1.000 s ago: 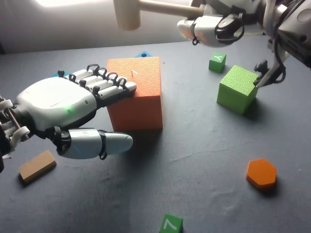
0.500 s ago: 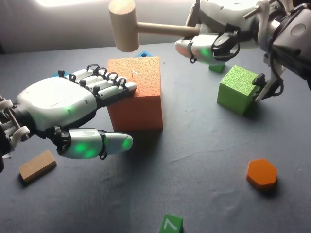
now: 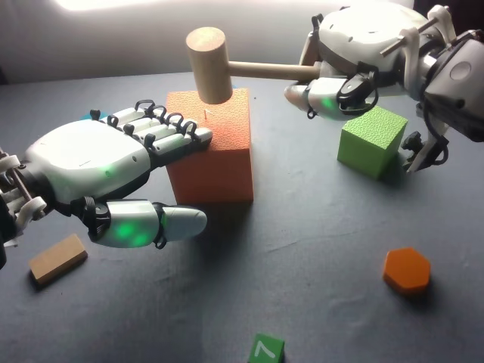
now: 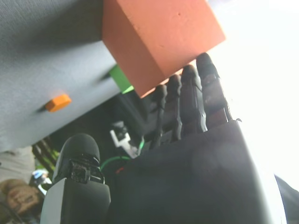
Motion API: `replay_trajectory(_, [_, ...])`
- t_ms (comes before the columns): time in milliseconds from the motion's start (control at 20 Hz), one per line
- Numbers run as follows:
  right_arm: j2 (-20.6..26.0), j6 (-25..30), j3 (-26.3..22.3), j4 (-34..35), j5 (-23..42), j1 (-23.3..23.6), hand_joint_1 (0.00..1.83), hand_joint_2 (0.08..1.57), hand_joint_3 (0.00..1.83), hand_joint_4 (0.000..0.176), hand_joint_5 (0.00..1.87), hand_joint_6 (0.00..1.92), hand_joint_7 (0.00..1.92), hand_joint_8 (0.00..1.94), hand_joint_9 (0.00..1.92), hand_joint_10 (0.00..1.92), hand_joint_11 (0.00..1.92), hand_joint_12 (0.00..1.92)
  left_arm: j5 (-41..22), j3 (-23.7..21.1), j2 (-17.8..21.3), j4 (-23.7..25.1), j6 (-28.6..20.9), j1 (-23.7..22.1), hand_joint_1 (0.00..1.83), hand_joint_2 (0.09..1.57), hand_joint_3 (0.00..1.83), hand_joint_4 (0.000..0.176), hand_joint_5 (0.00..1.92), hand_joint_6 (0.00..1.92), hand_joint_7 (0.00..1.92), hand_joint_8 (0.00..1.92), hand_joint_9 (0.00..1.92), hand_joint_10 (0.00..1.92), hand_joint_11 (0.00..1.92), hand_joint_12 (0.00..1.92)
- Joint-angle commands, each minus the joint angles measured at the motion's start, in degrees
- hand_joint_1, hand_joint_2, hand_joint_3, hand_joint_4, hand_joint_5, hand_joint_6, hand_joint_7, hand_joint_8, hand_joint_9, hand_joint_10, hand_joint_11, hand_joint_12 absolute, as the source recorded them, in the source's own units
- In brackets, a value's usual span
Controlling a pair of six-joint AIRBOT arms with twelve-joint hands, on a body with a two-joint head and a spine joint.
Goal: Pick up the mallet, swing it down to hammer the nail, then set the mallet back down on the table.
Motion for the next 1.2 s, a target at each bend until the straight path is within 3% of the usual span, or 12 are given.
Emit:
replay_trajectory(0, [0.06,0.44,0.33,-2.18,4.21,0.02,0.44,1.45,0.00,0.176,1.30,1.92,1.50,1.94,1.62,1.92,1.74,1.92,-3.62,0.03,-0.49,0.28,-0.03,-0.23,0.00,1.24,0.00,0.000,0.12,0.00,0.13,0.00,0.13,0.00,0.00,0.30])
replay_trajectory(400, [-1.25,0.00,4.03,-2.22,2.90,-6.15,0.45,1.44,0.00,0.176,1.30,1.92,1.51,1.94,1.64,1.92,1.75,1.92,-3.62,0.01,-0.49,0.28,-0.01,-0.18,0.00,1.25,0.00,0.000,0.12,0.00,0.13,0.00,0.13,0.00,0.01,0.30])
replay_trajectory(850, [0.45,0.23,2.60,-2.18,1.50,1.42,0.45,1.44,0.00,0.176,1.31,1.92,1.51,1.94,1.63,1.92,1.73,1.92,-3.62,0.06,-0.49,0.28,-0.11,-0.19,0.00,1.25,0.00,0.000,0.13,0.00,0.13,0.00,0.14,0.00,0.00,0.34])
replay_trajectory(1150, [-0.23,-0.28,2.36,-2.15,0.84,3.35,0.46,1.43,0.00,0.176,1.30,1.92,1.49,1.94,1.61,1.92,1.72,1.92,-3.62,0.06,-0.48,0.28,-0.47,-0.12,0.00,1.25,0.00,0.000,0.12,0.00,0.12,0.00,0.12,0.00,0.00,0.32])
